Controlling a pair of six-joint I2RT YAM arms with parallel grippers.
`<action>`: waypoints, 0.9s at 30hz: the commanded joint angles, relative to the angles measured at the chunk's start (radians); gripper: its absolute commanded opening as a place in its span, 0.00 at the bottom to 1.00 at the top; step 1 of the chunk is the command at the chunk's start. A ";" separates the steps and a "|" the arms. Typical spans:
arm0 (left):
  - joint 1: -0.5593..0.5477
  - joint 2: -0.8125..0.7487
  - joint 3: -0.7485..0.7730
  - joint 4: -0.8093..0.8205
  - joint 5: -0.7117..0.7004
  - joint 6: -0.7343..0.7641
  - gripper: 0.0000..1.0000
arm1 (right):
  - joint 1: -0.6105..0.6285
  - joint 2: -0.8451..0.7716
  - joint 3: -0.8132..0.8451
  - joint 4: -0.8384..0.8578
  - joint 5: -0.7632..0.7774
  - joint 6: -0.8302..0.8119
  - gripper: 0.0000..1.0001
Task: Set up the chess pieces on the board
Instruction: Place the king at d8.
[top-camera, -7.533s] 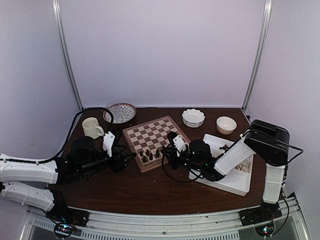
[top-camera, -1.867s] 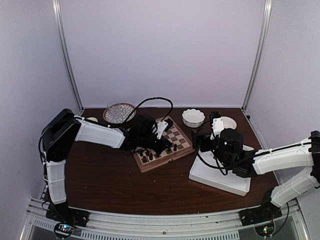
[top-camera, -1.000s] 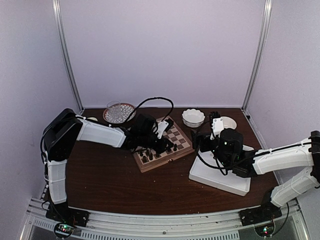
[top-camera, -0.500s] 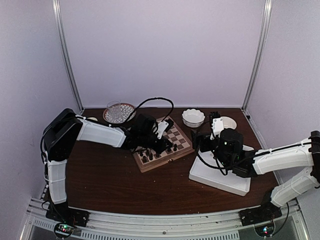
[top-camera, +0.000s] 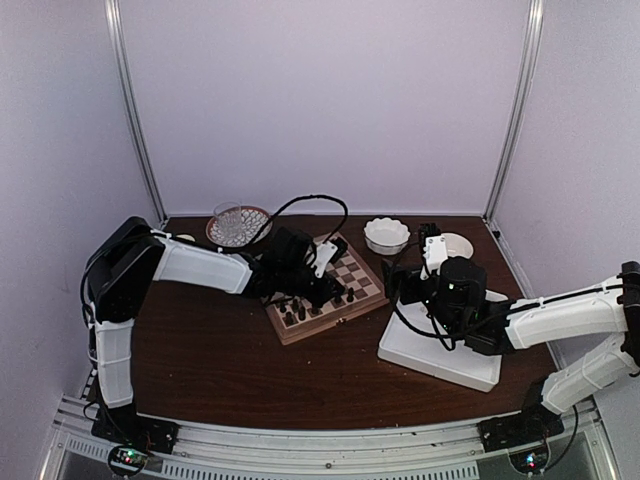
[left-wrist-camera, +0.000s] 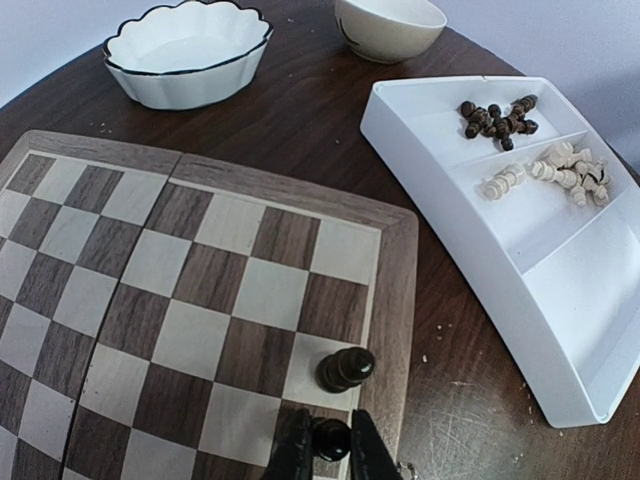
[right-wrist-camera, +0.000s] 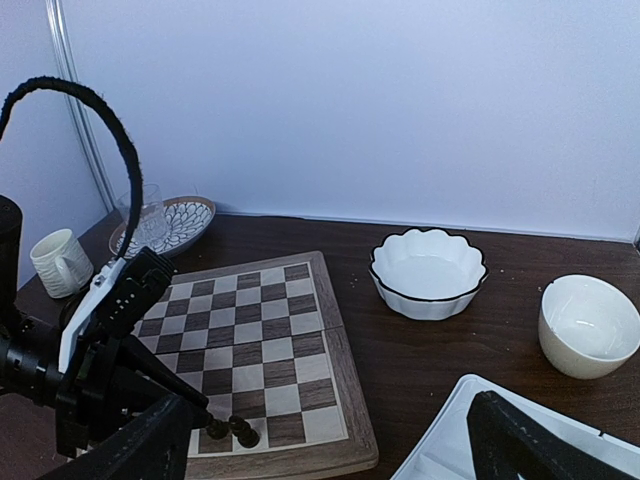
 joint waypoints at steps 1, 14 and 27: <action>0.009 -0.001 0.023 -0.010 0.011 -0.007 0.13 | -0.004 -0.024 -0.008 0.016 -0.009 -0.007 1.00; 0.009 -0.009 0.020 -0.026 0.027 -0.020 0.13 | -0.004 -0.021 -0.007 0.017 -0.012 -0.007 1.00; 0.009 -0.017 0.011 -0.037 0.021 -0.019 0.24 | -0.004 -0.021 -0.007 0.017 -0.015 -0.007 0.99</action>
